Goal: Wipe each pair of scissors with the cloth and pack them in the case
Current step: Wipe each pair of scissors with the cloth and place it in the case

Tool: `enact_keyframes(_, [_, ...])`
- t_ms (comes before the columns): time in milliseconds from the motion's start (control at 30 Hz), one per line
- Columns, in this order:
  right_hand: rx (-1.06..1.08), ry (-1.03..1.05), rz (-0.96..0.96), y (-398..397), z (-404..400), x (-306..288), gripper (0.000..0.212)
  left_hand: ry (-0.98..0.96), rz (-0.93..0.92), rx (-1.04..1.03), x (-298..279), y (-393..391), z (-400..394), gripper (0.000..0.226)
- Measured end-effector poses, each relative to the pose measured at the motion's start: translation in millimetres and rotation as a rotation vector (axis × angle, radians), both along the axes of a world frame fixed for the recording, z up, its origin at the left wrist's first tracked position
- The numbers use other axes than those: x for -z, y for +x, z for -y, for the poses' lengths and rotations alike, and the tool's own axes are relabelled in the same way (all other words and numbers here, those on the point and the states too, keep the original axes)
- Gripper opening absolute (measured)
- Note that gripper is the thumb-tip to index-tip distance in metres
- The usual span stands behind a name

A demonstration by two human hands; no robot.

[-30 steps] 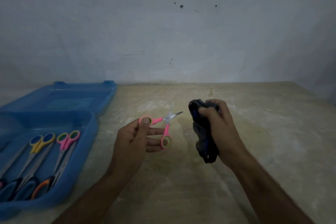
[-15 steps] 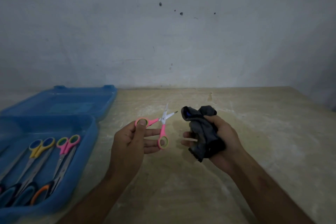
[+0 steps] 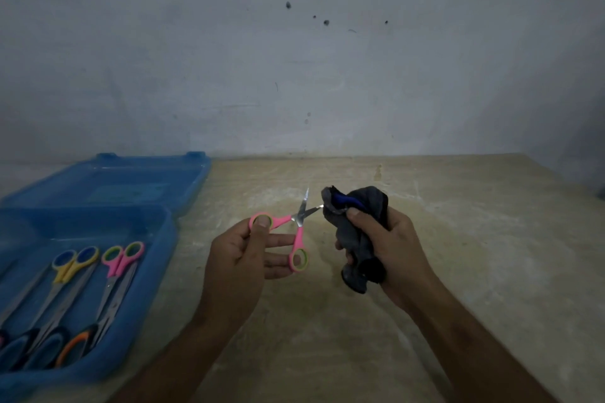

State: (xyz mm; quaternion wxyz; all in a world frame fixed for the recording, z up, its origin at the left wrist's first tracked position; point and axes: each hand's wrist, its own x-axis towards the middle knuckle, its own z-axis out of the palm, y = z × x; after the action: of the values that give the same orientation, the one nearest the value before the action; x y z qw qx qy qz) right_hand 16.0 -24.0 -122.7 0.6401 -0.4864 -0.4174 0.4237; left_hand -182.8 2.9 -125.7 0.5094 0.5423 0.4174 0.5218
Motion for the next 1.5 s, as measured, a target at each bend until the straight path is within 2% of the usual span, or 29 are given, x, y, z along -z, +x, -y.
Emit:
enact_keyframes(67, [0.075, 0.123, 0.219, -3, 1, 3, 0.009, -0.006, 0.006, 0.001, 0, 1, 1, 0.026])
enact_keyframes(167, [0.115, 0.297, 0.482, -13, 1, 10, 0.024, -0.002, -0.017, 0.014, 0, 3, 3, 0.026])
enact_keyframes(300, [0.142, 0.363, 0.763, -21, -3, 22, 0.026, 0.056, -0.053, 0.051, -2, 3, 7, 0.028])
enact_keyframes(467, [0.307, 0.298, 0.653, -5, -9, 16, 0.006, 0.094, -0.098, 0.074, -5, 0, 6, 0.029])
enact_keyframes(567, [0.416, 0.306, 0.533, 2, -7, 8, 0.007, 0.045, -0.090, 0.060, -4, 0, 3, 0.028])
enact_keyframes(633, [0.390, 0.335, 0.579, -3, -4, 6, 0.014, 0.047, -0.103, 0.064, -3, 2, 5, 0.028])
enact_keyframes(733, [0.236, 0.307, 0.809, -14, -4, 14, 0.021, 0.065, -0.134, 0.086, -3, 4, 9, 0.027])
enact_keyframes(800, [0.221, 0.300, 0.898, -10, -8, 18, 0.020, 0.095, -0.168, 0.114, -4, 2, 7, 0.027])
enact_keyframes(867, [0.299, 0.270, 0.909, 3, -14, 17, 0.021, 0.111, -0.187, 0.136, -5, -2, 4, 0.028])
enact_keyframes(1000, [0.449, 0.280, 0.778, 15, -10, 6, 0.015, 0.063, -0.172, 0.106, -5, -4, -1, 0.027])
enact_keyframes(1100, [0.311, 0.330, 0.733, -7, 0, 4, 0.024, 0.034, -0.190, 0.099, -2, -4, -3, 0.027])
enact_keyframes(1200, [0.085, 0.296, 0.899, -24, -1, 14, 0.038, 0.068, -0.245, 0.124, -1, -3, -1, 0.029])
enact_keyframes(1267, [0.073, 0.300, 0.942, -18, -7, 17, 0.040, 0.114, -0.280, 0.153, -2, -4, 0, 0.028])
enact_keyframes(1333, [0.157, 0.288, 0.875, -7, -9, 13, 0.033, 0.110, -0.274, 0.166, -2, -6, -3, 0.026])
enact_keyframes(1433, [0.206, 0.246, 0.638, 6, -9, 7, 0.020, 0.075, -0.264, 0.148, -1, -7, -7, 0.025])
enact_keyframes(1500, [0.226, 0.299, 0.576, 4, -5, 6, 0.021, 0.049, -0.258, 0.121, 0, -6, -8, 0.025])
